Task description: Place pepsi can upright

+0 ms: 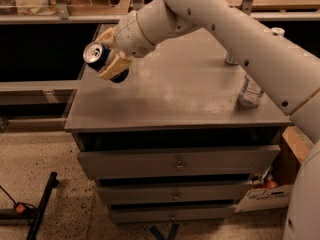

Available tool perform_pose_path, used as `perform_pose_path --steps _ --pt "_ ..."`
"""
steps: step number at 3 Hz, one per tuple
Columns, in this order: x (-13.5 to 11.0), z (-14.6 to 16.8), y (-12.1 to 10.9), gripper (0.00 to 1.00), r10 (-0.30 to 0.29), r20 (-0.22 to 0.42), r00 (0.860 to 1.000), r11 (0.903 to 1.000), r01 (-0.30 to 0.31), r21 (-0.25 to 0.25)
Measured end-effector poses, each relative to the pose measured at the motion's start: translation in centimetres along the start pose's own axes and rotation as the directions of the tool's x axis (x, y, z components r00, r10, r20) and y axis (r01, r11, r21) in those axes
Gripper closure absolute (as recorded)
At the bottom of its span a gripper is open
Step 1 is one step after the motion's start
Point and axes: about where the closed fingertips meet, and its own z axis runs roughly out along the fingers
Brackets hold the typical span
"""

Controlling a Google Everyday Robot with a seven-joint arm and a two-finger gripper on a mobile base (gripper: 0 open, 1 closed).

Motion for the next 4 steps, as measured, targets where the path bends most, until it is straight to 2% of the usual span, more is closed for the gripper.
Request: perform_pose_path --steps 1,2,3,4 --pt "0.1 -0.1 -0.2 1.0 0.003 -0.001 1.0 0.9999 -0.003 0.01" --pt "-0.1 -0.2 0.0 1.0 0.039 0.039 0.998 0.9989 -0.04 0.025" --pt "0.2 -0.4 0.1 1.0 0.172 0.193 0.966 0.9791 -0.189 0.076" --pt "1.1 -0.8 -0.2 1.0 0.342 0.398 0.851 0.9124 -0.402 0.076"
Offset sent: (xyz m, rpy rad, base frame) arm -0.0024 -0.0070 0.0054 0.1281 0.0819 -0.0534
